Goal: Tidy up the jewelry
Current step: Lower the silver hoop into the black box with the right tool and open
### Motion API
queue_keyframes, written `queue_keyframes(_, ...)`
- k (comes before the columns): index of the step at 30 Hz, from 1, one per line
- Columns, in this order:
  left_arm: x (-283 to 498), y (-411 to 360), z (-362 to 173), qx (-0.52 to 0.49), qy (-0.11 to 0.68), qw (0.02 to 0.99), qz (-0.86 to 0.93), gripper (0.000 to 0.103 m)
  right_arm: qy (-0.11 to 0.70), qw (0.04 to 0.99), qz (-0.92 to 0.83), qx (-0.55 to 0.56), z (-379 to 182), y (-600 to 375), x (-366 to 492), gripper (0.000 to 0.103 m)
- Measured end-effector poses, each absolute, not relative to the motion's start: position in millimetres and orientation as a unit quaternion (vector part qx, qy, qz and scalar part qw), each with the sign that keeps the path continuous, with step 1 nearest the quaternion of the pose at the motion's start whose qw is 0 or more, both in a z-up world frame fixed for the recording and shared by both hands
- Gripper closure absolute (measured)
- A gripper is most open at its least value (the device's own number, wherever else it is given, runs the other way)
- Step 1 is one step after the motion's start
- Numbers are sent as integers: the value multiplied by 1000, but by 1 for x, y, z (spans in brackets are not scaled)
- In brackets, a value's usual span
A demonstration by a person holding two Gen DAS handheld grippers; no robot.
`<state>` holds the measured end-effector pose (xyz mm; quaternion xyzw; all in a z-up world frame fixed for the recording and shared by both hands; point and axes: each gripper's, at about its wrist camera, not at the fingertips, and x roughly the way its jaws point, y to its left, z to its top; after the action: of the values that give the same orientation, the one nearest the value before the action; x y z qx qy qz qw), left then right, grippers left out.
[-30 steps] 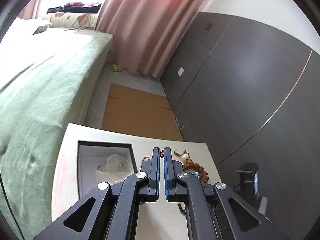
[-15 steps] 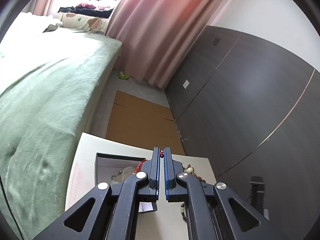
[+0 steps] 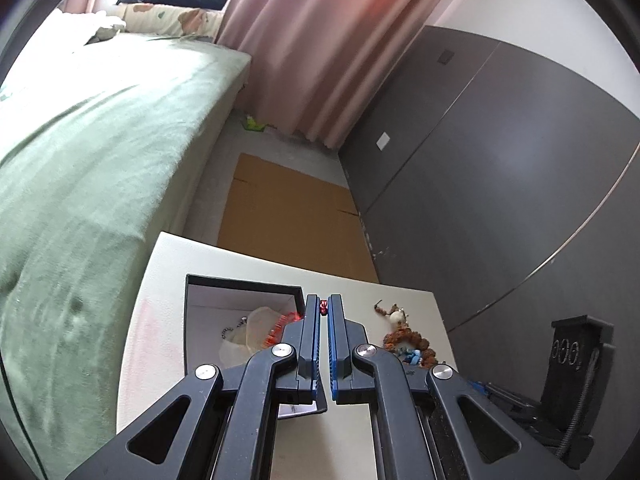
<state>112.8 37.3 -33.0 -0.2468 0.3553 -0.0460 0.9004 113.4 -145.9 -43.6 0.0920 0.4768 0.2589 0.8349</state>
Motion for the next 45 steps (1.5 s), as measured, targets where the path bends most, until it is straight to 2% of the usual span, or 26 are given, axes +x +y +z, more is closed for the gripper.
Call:
queue_keyframes(3,120,43,-45,-261,380,887,-29,97,479,832,260,101,-45,-142,115,51)
queue_keyframes(5,126,48,-54,-277,409,869,-25,79,480,831,260,104,-45,-140,115,51)
queue_keyframes(6,126,50,-57,-281,411,867,-22,61,480,831,261,105,-45,-139,115,51)
queue_keyframes(7,123,53,-56,-285,402,870,-17,48,479,831,261,106,-45,-138,115,51)
queue_keyframes(10,116,59,-46,-284,377,882,-6,32,475,832,262,113,-44,-137,116,51)
queue_keyframes(20,104,88,-35,-303,354,885,6,31,449,832,288,151,-39,-108,117,51)
queue_keyframes(37,77,156,-27,-339,324,882,47,31,451,824,298,172,-56,-33,138,50)
queue_keyframes(38,76,158,-27,-341,323,882,49,31,456,823,293,167,-58,-29,140,47)
queue_keyframes(40,74,160,-26,-344,321,881,49,31,477,815,287,161,-67,-24,144,34)
queue_keyframes(42,73,161,-25,-348,320,880,48,31,483,812,287,160,-70,-25,144,33)
queue_keyframes(44,73,161,-26,-350,320,879,47,31,479,812,291,163,-66,-31,140,25)
queue_keyframes(45,74,161,-25,-350,321,879,45,31,476,813,290,165,-64,-35,139,13)
